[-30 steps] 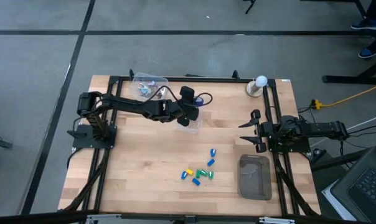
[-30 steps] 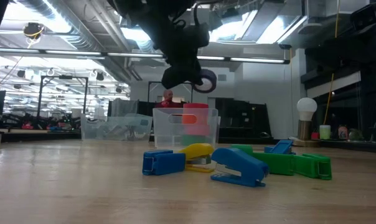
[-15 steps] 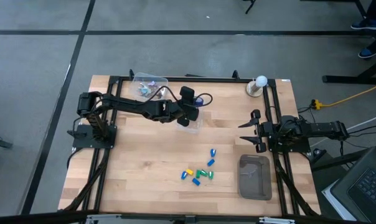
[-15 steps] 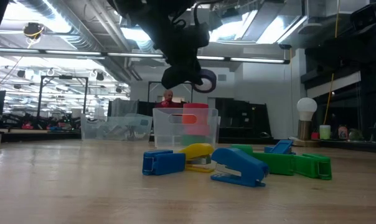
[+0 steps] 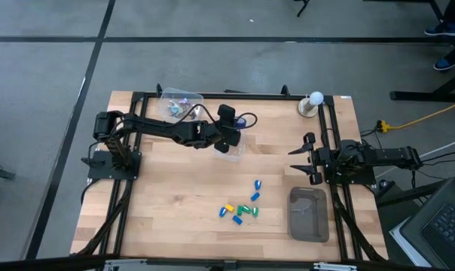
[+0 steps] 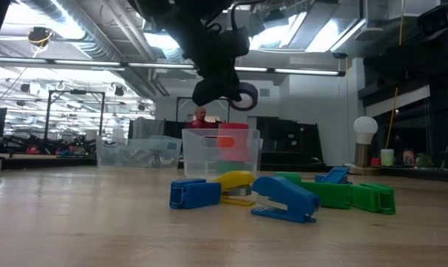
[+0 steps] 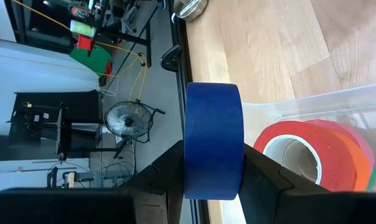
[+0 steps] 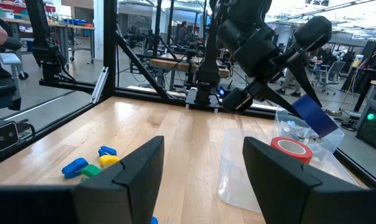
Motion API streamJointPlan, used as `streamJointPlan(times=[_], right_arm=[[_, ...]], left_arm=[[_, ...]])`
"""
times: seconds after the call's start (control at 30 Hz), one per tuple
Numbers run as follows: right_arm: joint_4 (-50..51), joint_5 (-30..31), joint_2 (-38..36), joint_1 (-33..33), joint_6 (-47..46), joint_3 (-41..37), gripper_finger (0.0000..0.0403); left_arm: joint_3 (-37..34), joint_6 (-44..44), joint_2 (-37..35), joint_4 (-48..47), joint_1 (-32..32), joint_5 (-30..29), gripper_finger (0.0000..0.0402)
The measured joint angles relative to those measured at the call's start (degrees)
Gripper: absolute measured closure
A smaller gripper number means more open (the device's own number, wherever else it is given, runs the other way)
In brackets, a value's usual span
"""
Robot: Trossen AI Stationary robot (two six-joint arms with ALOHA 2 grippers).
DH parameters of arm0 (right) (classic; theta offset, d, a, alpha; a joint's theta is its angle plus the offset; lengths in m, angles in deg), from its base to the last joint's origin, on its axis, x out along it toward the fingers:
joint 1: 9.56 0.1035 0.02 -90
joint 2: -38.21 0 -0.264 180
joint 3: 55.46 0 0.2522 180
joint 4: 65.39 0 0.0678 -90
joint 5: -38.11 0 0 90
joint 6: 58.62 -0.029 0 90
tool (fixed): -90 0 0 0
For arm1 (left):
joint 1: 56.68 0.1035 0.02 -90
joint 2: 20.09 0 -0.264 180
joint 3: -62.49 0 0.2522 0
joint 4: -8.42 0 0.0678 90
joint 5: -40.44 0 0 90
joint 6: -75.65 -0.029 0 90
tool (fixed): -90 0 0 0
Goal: Pick and place Stapler, Stapler remover, tape
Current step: Put the blue tape into the bottom transparent bin
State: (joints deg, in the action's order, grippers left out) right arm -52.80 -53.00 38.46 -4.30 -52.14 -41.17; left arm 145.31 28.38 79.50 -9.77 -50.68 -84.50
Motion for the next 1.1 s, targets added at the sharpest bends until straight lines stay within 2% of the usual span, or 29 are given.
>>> streamJointPlan(times=[1.1], right_arm=[[-0.01, 0.00, 0.00, 0.01, 0.00, 0.00, 0.0178]], left_arm=[[0.00, 0.09, -0.09, -2.25, 0.00, 1.56, 0.0285]])
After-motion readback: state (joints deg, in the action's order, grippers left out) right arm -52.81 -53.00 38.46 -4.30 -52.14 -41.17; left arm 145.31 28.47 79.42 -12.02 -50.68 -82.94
